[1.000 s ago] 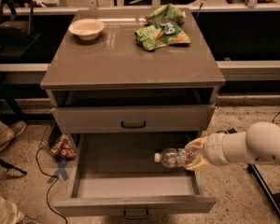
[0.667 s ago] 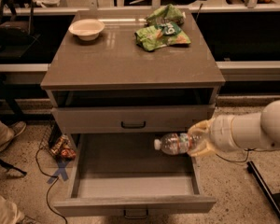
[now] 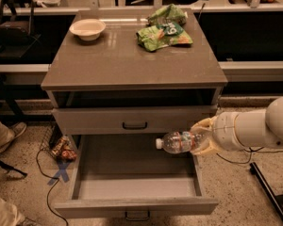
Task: Pick water bottle from middle drawer and place on counter
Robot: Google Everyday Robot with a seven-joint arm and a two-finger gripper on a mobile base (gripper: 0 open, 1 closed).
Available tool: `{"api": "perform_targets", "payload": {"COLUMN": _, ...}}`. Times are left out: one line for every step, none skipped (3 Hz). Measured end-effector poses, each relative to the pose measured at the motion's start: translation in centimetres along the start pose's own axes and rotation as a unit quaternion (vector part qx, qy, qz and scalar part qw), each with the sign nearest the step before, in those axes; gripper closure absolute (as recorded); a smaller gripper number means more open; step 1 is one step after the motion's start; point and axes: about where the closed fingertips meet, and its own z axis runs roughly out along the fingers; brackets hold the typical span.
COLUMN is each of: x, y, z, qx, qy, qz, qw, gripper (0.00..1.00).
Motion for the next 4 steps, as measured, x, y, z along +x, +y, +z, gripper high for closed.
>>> {"api": "perform_targets", "payload": {"x": -0.6, "y": -3.1, "z": -0.7, "qx": 0.018, "qy": -0.024, "qz": 0.002, "qw": 0.9996, "gripper": 1.00}}
{"api": "perform_targets", "payload": {"x": -1.9, "y": -8.8, "z": -2.8, "qx": 0.042, "qy": -0.046, "qz": 0.006, "qw": 0.9980, "gripper": 1.00}}
{"api": "perform_targets", "payload": {"x": -3.6, "y": -15.4, "z": -4.8, "qx": 0.068, "qy": -0.050, "qz": 0.010, "qw": 0.9964, "gripper": 1.00}}
{"api": "perform_targets", "payload": {"x": -5.7, "y": -20.5, "z": -5.1, "qx": 0.076, "qy": -0.053, "qz": 0.024, "qw": 0.9954, "gripper": 1.00}}
